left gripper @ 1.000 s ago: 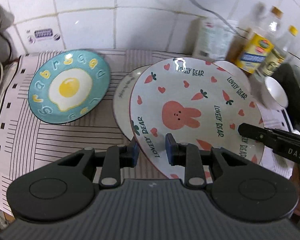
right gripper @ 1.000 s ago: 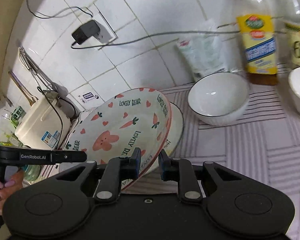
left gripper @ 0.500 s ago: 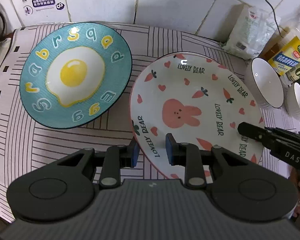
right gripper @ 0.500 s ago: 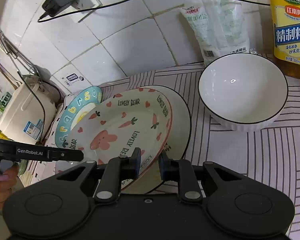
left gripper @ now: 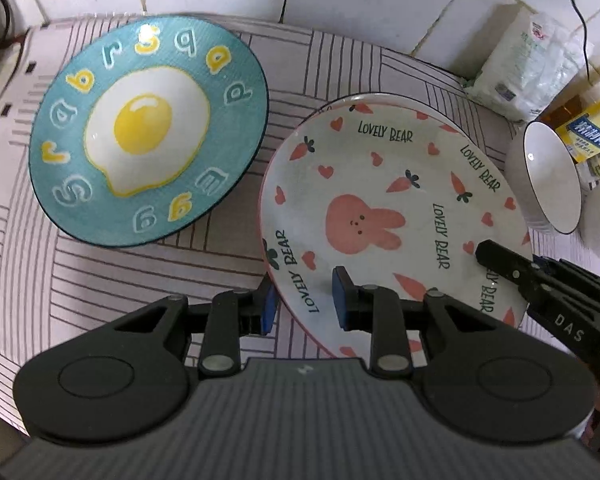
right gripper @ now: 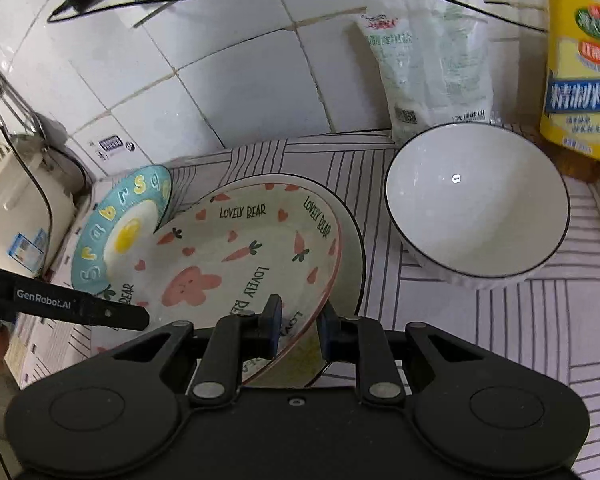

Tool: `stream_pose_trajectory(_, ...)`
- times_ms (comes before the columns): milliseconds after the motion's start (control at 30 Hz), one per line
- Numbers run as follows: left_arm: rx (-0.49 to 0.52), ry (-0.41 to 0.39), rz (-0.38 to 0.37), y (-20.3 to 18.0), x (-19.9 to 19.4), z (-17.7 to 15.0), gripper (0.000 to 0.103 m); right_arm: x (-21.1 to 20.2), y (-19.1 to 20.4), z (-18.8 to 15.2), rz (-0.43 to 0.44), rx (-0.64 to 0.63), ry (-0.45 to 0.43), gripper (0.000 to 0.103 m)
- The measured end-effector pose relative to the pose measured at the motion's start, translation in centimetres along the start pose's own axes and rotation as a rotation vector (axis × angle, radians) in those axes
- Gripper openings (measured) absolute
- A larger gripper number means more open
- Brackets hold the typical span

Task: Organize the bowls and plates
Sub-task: 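Open both grippers and pull back from the plate stack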

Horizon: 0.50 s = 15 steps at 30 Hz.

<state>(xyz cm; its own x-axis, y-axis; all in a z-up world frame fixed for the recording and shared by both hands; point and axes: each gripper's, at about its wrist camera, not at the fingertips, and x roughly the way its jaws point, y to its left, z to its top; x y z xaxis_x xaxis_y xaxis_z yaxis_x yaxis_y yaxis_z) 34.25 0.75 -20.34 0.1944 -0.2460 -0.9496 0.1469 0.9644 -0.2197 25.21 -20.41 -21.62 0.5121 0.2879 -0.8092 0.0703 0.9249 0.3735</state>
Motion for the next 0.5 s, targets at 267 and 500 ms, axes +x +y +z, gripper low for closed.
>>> stream_pose_trajectory(267, -0.011, 0.03, 0.012, -0.3, 1.0, -1.3, 0.027, 0.1, 3.8, -0.2, -0.198, -0.224, 0.037, 0.035)
stream_pose_trajectory(500, 0.015, 0.016, 0.028, -1.2, 0.4, -2.2, 0.023, -0.1, 4.7, -1.1, -0.288, -0.288, 0.038, 0.036)
